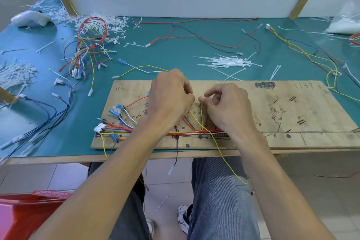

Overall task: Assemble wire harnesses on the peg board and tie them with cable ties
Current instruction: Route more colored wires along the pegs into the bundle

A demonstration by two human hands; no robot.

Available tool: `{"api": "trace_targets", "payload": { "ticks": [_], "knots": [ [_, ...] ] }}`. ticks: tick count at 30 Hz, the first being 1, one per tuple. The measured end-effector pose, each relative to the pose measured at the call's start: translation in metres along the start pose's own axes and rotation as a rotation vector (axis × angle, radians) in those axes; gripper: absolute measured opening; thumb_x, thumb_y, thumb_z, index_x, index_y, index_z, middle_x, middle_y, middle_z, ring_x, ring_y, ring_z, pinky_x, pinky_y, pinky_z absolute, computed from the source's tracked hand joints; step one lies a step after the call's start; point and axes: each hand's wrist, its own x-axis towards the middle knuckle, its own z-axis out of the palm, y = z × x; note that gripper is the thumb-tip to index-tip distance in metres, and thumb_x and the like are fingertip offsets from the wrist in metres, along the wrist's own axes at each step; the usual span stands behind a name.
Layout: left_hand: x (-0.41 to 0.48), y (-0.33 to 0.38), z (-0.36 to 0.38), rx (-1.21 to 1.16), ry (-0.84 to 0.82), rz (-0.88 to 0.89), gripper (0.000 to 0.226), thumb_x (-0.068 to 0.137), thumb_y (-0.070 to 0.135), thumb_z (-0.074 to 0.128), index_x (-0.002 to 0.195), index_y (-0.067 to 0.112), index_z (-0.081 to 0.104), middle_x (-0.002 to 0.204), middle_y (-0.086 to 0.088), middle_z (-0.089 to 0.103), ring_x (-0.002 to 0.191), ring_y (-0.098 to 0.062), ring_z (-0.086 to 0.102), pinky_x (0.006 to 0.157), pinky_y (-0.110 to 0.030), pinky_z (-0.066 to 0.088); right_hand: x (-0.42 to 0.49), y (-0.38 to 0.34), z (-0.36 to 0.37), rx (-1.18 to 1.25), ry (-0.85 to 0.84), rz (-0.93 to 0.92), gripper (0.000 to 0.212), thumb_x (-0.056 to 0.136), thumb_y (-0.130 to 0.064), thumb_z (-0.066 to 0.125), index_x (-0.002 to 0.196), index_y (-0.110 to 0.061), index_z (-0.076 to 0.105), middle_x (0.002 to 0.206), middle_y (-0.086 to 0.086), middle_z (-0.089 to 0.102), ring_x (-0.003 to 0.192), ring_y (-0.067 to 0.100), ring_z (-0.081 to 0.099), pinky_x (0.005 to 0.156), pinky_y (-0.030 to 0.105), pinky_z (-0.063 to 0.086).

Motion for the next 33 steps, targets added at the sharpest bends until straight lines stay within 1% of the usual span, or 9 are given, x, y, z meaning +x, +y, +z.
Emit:
{"api": "trace_targets", "payload": {
  "ticks": [2, 6, 11, 14, 17, 21, 26, 31, 33],
  "knots": [
    [-0.001, -0.002, -0.004, 0.028, -0.038, -0.022, 0.006, 0.070, 0.024, 0.083, 0.073, 0.028, 0.079, 0.072, 0.004, 0.073, 0.079, -0.021, 0.071, 0.075, -0.036, 0.062, -0.002, 0.000, -0.001, -0.017, 0.027, -0.068, 0.012, 0.090, -0.038, 0.079, 0.095, -0.028, 0.076, 0.068, -0.010, 0.058, 0.078, 0.018, 0.062, 0.069, 0.035, 0.050],
    [-0.011, -0.001, -0.009, 0.088, -0.107, 0.019, 0.006, 0.071, 0.028, 0.081, 0.076, 0.028, 0.079, 0.079, 0.000, 0.073, 0.084, -0.026, 0.069, 0.078, -0.040, 0.061, -0.012, -0.003, 0.001, -0.174, -0.076, -0.226, 0.013, 0.095, -0.045, 0.071, 0.097, -0.035, 0.079, 0.095, -0.006, 0.052, 0.097, 0.018, 0.054, 0.068, 0.035, 0.045],
    [-0.026, -0.003, -0.014, 0.101, -0.154, 0.070, 0.008, 0.073, 0.025, 0.075, 0.079, 0.029, 0.080, 0.081, 0.001, 0.074, 0.089, -0.026, 0.067, 0.080, -0.040, 0.059, -0.010, -0.002, -0.011, -0.303, -0.156, -0.388, 0.014, 0.097, -0.039, 0.069, 0.104, -0.041, 0.081, 0.099, -0.011, 0.049, 0.100, 0.017, 0.038, 0.060, 0.030, 0.032],
    [-0.034, 0.002, -0.015, 0.082, -0.214, 0.115, 0.004, 0.071, 0.026, 0.077, 0.074, 0.028, 0.078, 0.078, 0.003, 0.071, 0.087, -0.024, 0.066, 0.077, -0.038, 0.057, -0.018, 0.002, -0.020, -0.380, -0.171, -0.509, 0.018, 0.097, -0.030, 0.067, 0.104, -0.037, 0.082, 0.109, -0.010, 0.056, 0.101, 0.024, 0.040, 0.072, 0.039, 0.040],
    [-0.039, 0.004, -0.015, 0.027, -0.263, 0.114, 0.004, 0.074, 0.027, 0.079, 0.070, 0.028, 0.079, 0.072, 0.008, 0.070, 0.083, -0.018, 0.065, 0.068, -0.031, 0.053, -0.051, 0.012, -0.024, -0.176, -0.008, -0.470, 0.009, 0.098, -0.026, 0.070, 0.101, -0.024, 0.079, 0.106, -0.008, 0.061, 0.097, 0.023, 0.046, 0.082, 0.043, 0.045],
    [-0.041, 0.002, -0.019, -0.013, -0.285, 0.136, 0.013, 0.073, 0.018, 0.076, 0.072, 0.028, 0.083, 0.066, 0.012, 0.073, 0.075, -0.010, 0.066, 0.066, -0.026, 0.052, -0.104, 0.013, -0.020, -0.077, 0.006, -0.376, 0.029, 0.098, -0.052, 0.066, 0.095, -0.023, 0.071, 0.092, -0.010, 0.062, 0.093, 0.022, 0.050, 0.081, 0.042, 0.046],
    [-0.047, 0.005, -0.017, 0.007, -0.251, 0.150, 0.010, 0.074, 0.016, 0.079, 0.072, 0.026, 0.082, 0.068, 0.012, 0.073, 0.079, -0.014, 0.067, 0.065, -0.026, 0.046, -0.116, 0.011, -0.008, -0.110, -0.044, -0.378, 0.009, 0.096, -0.017, 0.073, 0.090, -0.015, 0.067, 0.088, -0.002, 0.062, 0.086, 0.028, 0.052, 0.076, 0.049, 0.048],
    [-0.051, 0.003, -0.013, -0.056, -0.221, 0.109, 0.012, 0.076, 0.016, 0.081, 0.072, 0.027, 0.081, 0.058, 0.018, 0.063, 0.078, -0.011, 0.067, 0.063, -0.022, 0.048, -0.117, 0.008, -0.010, -0.130, -0.028, -0.328, 0.012, 0.096, -0.021, 0.073, 0.094, -0.012, 0.065, 0.094, 0.004, 0.057, 0.087, 0.030, 0.052, 0.074, 0.045, 0.047],
    [-0.054, 0.002, -0.009, -0.066, -0.213, 0.103, 0.016, 0.076, 0.015, 0.080, 0.069, 0.029, 0.080, 0.059, 0.015, 0.065, 0.081, -0.015, 0.065, 0.067, -0.028, 0.053, -0.115, 0.009, -0.010, -0.161, -0.073, -0.382, 0.008, 0.095, -0.014, 0.072, 0.092, -0.012, 0.065, 0.095, 0.005, 0.057, 0.087, 0.031, 0.052, 0.073, 0.048, 0.048]
  ]
}}
